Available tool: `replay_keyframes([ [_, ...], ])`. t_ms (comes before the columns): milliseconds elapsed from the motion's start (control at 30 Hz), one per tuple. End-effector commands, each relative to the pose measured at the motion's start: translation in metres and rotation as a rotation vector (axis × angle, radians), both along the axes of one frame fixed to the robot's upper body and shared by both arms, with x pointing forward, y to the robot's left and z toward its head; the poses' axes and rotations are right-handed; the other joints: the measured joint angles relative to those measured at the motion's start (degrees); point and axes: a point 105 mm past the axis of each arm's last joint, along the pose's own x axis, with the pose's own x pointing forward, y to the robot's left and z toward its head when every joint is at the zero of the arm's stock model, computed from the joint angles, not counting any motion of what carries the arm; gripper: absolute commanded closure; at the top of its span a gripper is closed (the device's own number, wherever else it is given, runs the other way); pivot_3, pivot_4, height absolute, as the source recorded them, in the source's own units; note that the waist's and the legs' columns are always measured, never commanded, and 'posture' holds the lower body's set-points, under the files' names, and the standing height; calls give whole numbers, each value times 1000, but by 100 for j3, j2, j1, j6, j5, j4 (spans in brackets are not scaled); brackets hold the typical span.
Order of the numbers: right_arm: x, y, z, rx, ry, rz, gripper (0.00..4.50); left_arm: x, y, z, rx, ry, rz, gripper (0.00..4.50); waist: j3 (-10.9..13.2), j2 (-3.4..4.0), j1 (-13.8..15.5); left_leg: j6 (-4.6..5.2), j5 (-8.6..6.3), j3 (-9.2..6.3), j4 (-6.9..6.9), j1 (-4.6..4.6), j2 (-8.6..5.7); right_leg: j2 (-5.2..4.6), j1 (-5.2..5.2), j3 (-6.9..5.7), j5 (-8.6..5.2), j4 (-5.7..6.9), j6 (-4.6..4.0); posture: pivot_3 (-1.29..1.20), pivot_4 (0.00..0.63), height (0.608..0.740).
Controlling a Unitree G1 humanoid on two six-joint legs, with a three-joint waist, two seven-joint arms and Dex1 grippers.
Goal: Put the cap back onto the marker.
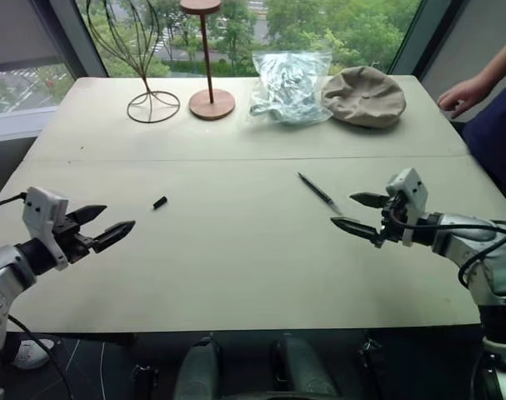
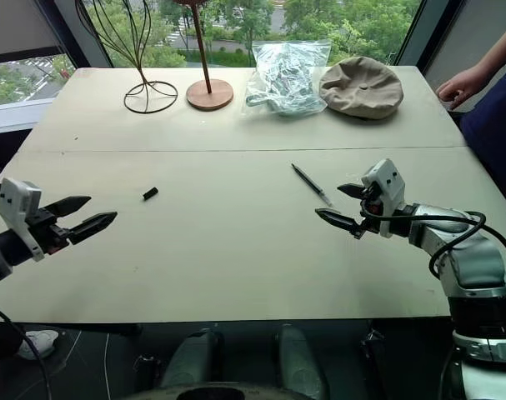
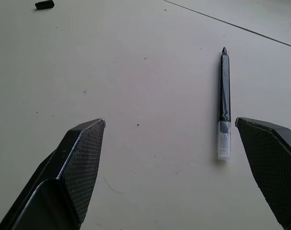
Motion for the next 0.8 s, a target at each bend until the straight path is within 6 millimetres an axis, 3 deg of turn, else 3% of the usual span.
replay_keyframes([
  [33, 1, -2, 12, -16, -60, -2, 4, 1, -11, 6, 15, -45, -39, 0, 0, 1, -2, 0, 0, 0, 0, 0, 0, 0, 0, 0, 0, 0, 0, 0, 150, 740],
  [800, 10, 16, 12, -5, -108, -46, 4, -3, 8, -4, 9, -38, 50, 0, -1, 0, 0, 0, 0, 1, 1, 1, -1, 0, 2, 2, 1, 2, 2, 0, 150, 740],
])
